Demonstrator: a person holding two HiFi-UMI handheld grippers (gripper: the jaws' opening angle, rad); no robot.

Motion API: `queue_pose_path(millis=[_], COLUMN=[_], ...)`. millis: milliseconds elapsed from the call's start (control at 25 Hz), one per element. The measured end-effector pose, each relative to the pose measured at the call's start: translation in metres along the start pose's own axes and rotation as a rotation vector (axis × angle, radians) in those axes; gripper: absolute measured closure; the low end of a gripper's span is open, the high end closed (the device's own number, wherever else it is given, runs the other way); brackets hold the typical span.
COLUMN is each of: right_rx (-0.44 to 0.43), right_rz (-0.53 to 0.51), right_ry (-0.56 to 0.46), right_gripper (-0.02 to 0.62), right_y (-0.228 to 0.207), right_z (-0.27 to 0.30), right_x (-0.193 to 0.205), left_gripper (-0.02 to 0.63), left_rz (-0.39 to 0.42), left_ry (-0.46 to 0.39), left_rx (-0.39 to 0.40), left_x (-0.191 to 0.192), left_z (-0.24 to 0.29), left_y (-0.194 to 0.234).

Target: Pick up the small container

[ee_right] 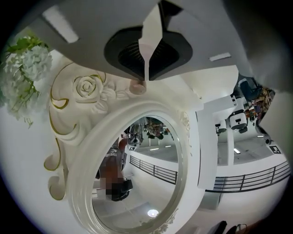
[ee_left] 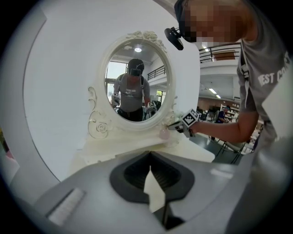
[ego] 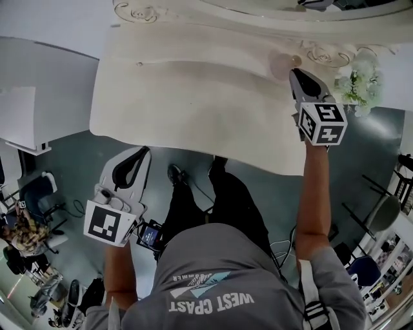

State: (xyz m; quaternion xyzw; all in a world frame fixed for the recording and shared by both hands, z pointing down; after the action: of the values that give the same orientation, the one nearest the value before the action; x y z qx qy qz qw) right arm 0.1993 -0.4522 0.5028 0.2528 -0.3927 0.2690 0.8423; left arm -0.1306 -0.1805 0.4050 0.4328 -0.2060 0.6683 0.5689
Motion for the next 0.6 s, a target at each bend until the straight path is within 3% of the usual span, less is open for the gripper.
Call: queue_pose_path(millis=[320, 600], right_rx=[0.037, 0.120], right_rz=[0.007, 0.010], right_ry=[-0.023, -0.117], right_gripper=[0.561, 0.537], right_y=[0.000, 0.003], right_z=[0.003, -0.002], right_x=[0.000, 0.000], left_gripper=[0.604, 0.604], left_rz=[-0.006, -0.020], left_ry=[0.025, 0.031], left_rx=[0.009, 0.005], left_x=[0.008, 0.021], left_z=[0.008, 0.011], left_y=[0.004, 0.004])
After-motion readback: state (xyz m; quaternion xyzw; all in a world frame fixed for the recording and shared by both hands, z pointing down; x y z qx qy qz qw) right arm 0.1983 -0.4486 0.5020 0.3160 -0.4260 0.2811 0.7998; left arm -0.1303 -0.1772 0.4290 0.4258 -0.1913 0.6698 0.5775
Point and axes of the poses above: the fingertips, and each gripper's own axes: z forward along the fingers, y to its left, x out of its underside, the point moved 7 cm from there along -z, backward along the fingers, and after that the axes turned 11 degrees about -z, right-handed, at the moved point
